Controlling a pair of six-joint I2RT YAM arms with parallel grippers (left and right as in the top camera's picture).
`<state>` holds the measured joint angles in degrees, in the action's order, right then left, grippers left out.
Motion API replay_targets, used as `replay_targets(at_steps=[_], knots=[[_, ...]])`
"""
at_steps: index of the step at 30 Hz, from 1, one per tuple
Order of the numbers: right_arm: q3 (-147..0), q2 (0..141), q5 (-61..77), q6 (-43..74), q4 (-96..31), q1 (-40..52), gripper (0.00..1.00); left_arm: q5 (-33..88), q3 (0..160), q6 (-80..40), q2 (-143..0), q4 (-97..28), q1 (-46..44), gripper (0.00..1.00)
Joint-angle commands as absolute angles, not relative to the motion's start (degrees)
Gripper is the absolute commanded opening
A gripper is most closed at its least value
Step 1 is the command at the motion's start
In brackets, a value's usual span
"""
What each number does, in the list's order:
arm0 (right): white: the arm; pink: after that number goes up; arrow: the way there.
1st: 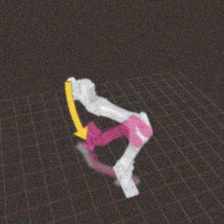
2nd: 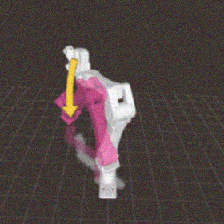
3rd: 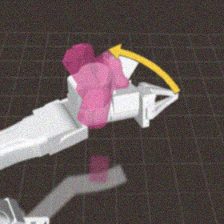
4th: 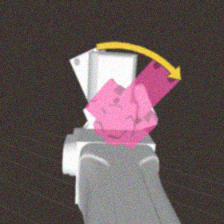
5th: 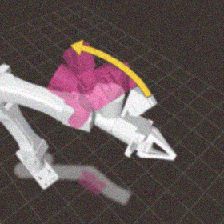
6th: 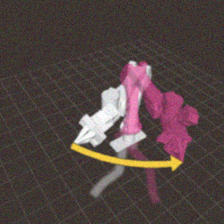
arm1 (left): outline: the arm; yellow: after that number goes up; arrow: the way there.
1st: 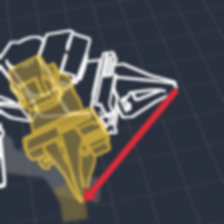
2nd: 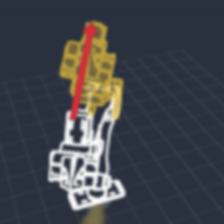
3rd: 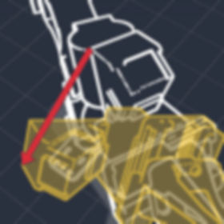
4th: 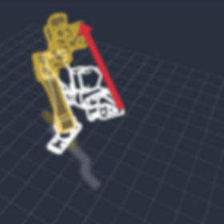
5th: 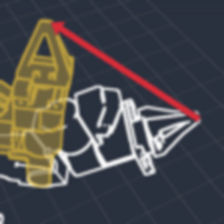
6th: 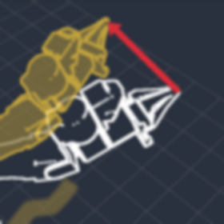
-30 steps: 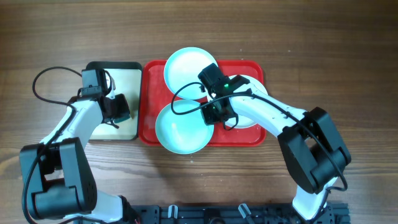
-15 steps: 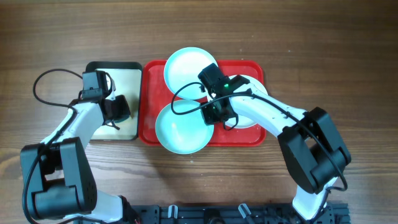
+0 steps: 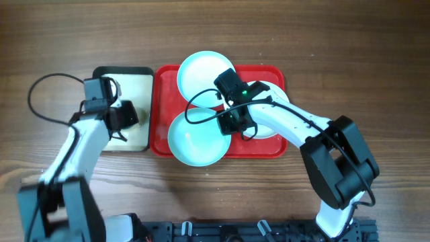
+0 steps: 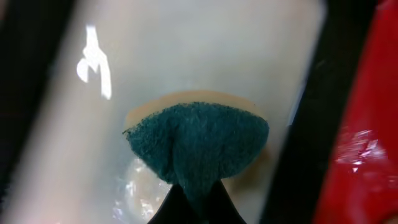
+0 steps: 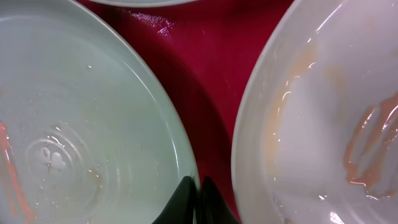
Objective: Clean dirty plates on tray and stack at the side
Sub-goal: 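Close the left gripper on the green sponge and lift it, then grip the rim of the top light-blue plate with the right gripper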
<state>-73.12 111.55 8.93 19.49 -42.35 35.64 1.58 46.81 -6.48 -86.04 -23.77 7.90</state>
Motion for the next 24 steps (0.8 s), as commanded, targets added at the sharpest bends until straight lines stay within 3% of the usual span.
replay_targets(at_steps=[1,6,9,15,24], knots=[[-74.13,112.29,8.73,19.55,-42.41,35.62,0.07,1.67,47.0,-6.15,-78.02,-23.59,8.05,0.04],[-74.13,112.29,8.73,19.55,-41.98,35.62,0.08,1.67,47.0,-6.13,-74.5,-24.47,8.05,0.04],[-74.13,112.29,8.73,19.55,-41.58,35.62,0.22,1.67,46.98,-6.15,-74.74,-25.1,8.05,0.04],[-74.13,112.29,8.73,19.53,-41.54,35.62,0.31,1.72,46.98,-6.2,-74.78,-25.71,8.05,0.04],[-74.13,112.29,8.93,19.53,-41.6,35.62,0.33,5.08,46.98,-6.24,-74.78,-25.93,8.05,0.04]])
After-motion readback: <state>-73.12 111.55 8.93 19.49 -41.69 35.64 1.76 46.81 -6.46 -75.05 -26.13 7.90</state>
